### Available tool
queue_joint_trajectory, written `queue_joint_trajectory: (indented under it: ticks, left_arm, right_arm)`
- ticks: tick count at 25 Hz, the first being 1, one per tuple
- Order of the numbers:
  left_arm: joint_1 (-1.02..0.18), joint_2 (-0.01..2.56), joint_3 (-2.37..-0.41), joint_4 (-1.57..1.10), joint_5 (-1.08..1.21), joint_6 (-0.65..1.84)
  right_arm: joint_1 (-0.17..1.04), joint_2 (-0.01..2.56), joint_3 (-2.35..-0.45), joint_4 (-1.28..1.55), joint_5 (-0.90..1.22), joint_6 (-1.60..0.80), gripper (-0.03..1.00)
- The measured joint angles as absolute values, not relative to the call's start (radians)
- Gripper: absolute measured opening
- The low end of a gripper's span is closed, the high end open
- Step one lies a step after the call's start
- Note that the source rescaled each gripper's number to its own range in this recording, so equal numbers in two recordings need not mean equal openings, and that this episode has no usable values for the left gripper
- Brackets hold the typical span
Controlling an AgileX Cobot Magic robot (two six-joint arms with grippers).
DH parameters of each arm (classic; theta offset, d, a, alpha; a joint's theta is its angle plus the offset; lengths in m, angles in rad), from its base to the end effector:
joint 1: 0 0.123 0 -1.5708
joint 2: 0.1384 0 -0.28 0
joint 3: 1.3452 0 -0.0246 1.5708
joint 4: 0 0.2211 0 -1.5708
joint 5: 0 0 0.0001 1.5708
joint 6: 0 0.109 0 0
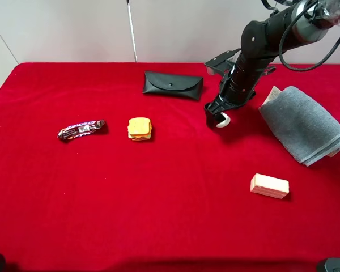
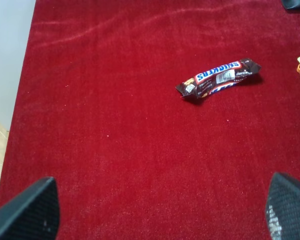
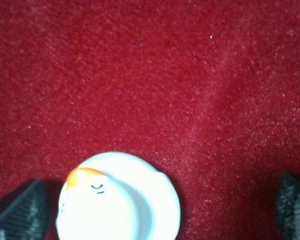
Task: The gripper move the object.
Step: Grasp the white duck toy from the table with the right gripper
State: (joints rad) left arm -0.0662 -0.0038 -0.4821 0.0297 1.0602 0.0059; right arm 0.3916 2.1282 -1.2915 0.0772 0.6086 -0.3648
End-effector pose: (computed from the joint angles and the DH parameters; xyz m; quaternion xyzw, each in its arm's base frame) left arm -0.0086 0.0034 0.2501 0.0304 0.8561 -0.0007 0.5159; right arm 0.3504 0.1499 0.0989 -0.3398 0.9342 0.0267 0.1057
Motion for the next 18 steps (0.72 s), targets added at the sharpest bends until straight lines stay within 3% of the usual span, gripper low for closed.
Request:
queue_joint_trajectory:
  ticks: [8, 12, 18]
  left_arm:
    - [-0.066, -0.004, -0.482, 0.03, 1.06, 0.006]
    - [-0.066, -0.004, -0.482, 0.03, 1.06, 0.006]
    - [-0.066, -0.004, -0.482, 0.03, 1.06, 0.006]
  right_arm:
    - [0.392, 2.128, -1.291, 0.078, 0.61, -0.362, 0.36]
    - [0.392, 2.128, -1.291, 0.078, 0.61, -0.362, 0.06]
    - [0.392, 2.128, -1.291, 0.079, 0.61, -0.362, 0.03]
